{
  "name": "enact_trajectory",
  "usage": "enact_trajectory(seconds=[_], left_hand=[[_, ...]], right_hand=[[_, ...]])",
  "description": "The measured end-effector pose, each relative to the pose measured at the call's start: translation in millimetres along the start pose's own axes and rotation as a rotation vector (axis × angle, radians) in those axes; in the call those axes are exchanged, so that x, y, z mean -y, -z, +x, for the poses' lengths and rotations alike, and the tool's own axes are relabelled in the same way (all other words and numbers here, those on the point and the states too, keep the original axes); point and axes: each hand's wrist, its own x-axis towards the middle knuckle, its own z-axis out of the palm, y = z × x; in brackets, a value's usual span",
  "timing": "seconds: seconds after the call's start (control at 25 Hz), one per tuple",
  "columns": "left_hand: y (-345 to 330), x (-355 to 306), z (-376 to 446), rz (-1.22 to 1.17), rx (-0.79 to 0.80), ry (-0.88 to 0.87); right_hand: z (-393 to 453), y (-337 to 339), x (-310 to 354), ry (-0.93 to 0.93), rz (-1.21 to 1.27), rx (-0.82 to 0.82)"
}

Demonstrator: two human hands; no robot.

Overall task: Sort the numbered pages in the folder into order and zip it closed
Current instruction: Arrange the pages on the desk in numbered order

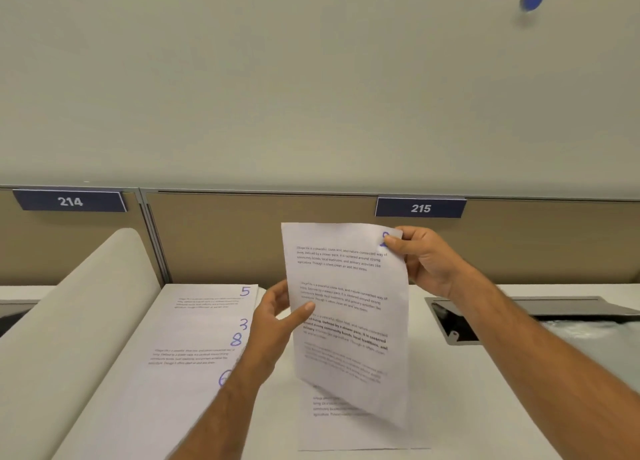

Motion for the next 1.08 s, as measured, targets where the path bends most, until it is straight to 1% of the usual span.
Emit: enact_trajectory(seconds=[0.08,0.16,0.2,0.28,0.36,0.44,0.56,0.68,0.88,1.08], left_hand=[[-10,6,-1,-0.047,0.009,0.046],[-19,15,-1,-0.04,-0.047,0.091],[-23,21,-1,-0.029,-0.081,0.119],[-28,35,-2,0.04,-0.146,0.18],[-29,49,-5,0.157,-0.201,0.223],[-27,62,-8,0.286,-0.234,0.243],[-26,79,-14,0.473,-0.224,0.255],[-28,87,-16,0.582,-0.237,0.282],[-30,93,-11,0.684,-0.253,0.3],[-30,96,-10,0.714,-0.284,0.292]], right_hand=[[1,12,-14,-0.026,0.081,-0.067],[3,22,-32,-0.058,0.155,-0.177],[2,25,-43,-0.098,0.144,-0.239],[-6,31,-72,-0.218,0.021,-0.294],[-21,29,-108,-0.34,-0.101,-0.275],[-34,26,-150,-0.423,-0.228,-0.292],[-45,21,-193,-0.423,-0.384,-0.402],[-49,17,-203,-0.396,-0.457,-0.518],[-48,16,-205,-0.37,-0.543,-0.552],[-43,20,-213,-0.368,-0.582,-0.607]])
